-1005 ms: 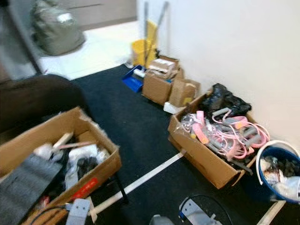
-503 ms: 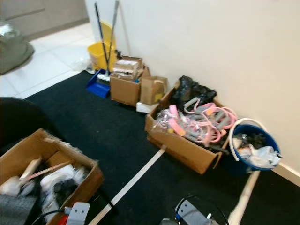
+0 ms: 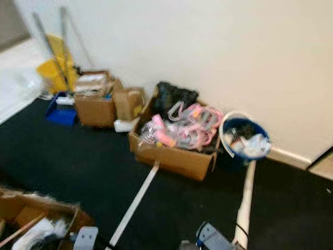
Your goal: Picking trash to rubbish bin
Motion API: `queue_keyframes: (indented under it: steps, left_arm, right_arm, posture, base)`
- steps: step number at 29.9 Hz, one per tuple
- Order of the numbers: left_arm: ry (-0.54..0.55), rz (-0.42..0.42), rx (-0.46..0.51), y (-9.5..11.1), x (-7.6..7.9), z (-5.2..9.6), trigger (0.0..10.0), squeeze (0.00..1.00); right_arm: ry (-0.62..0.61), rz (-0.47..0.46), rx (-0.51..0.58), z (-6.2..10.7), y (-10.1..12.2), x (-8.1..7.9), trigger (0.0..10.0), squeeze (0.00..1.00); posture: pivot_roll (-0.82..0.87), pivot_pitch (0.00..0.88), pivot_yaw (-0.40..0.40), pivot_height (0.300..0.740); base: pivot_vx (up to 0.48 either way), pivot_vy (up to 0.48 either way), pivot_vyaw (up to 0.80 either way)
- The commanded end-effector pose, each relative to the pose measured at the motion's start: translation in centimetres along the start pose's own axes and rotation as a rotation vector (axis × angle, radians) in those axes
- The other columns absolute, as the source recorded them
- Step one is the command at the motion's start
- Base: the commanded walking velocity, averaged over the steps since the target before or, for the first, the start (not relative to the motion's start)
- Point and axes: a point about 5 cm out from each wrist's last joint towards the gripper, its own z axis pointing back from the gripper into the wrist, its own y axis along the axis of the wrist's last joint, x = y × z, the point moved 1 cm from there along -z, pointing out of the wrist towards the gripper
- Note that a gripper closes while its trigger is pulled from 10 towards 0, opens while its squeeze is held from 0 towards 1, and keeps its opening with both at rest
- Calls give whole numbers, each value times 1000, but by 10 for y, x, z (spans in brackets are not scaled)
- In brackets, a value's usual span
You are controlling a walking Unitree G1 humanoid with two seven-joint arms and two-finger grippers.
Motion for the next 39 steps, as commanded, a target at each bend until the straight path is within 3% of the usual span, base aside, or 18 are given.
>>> queue_keyframes:
  steps: [1, 29, 39]
  left_arm:
    - [-16, 15, -37, -11, 3, 2, 10000, 0]
    - [-22, 40, -49, -11, 4, 1, 10000, 0]
    - [-12, 99, -46, -13, 4, 2, 10000, 0]
  right_arm:
    - [9, 1, -2, 0, -1, -4, 10000, 0]
    - [-9, -22, 1, 0, -2, 1, 10000, 0]
    - [-9, -12, -3, 0, -4, 1, 10000, 0]
  posture:
    - [64, 42, -9, 740]
    - [45, 32, -6, 740]
    - [43, 41, -13, 740]
  base:
    - [0, 0, -800]
    - [0, 0, -800]
    - [0, 0, -800]
